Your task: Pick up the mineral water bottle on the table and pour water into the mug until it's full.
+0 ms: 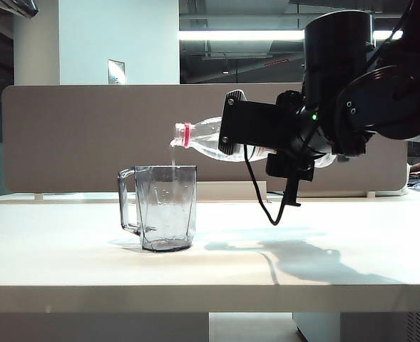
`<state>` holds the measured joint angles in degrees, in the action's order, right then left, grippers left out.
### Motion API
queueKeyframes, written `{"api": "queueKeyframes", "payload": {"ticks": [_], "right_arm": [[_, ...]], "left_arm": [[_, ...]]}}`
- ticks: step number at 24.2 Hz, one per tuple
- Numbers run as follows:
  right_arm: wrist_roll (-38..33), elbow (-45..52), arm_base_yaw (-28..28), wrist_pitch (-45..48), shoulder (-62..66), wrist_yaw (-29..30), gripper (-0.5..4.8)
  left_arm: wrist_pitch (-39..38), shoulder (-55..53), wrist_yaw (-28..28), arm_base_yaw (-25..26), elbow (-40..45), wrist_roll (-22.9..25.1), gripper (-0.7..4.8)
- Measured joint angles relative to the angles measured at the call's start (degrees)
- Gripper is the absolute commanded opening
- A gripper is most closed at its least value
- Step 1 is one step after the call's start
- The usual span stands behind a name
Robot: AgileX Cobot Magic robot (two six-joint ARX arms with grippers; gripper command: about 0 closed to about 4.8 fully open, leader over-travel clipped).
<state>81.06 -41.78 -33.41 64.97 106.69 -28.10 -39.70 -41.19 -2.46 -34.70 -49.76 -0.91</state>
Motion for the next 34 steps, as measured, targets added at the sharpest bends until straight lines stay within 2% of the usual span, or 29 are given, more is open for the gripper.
{"api": "queueKeyframes", "payload": {"ticks": [13, 22, 34], "right_arm": [[7.3, -0.02, 0.0, 2.82, 0.0, -0.9, 2.02], [7.96, -0.04, 0.0, 3.28, 0.0, -3.82, 2.02], [9.57, -0.07, 0.0, 3.32, 0.0, -4.24, 2.02]], "left_arm": [[0.0, 0.02, 0.0, 0.0, 0.0, 0.0, -0.05], [0.0, 0.02, 0.0, 0.0, 0.0, 0.0, -0.05], [0.0, 0.02, 0.0, 0.0, 0.0, 0.0, -0.05]]}}
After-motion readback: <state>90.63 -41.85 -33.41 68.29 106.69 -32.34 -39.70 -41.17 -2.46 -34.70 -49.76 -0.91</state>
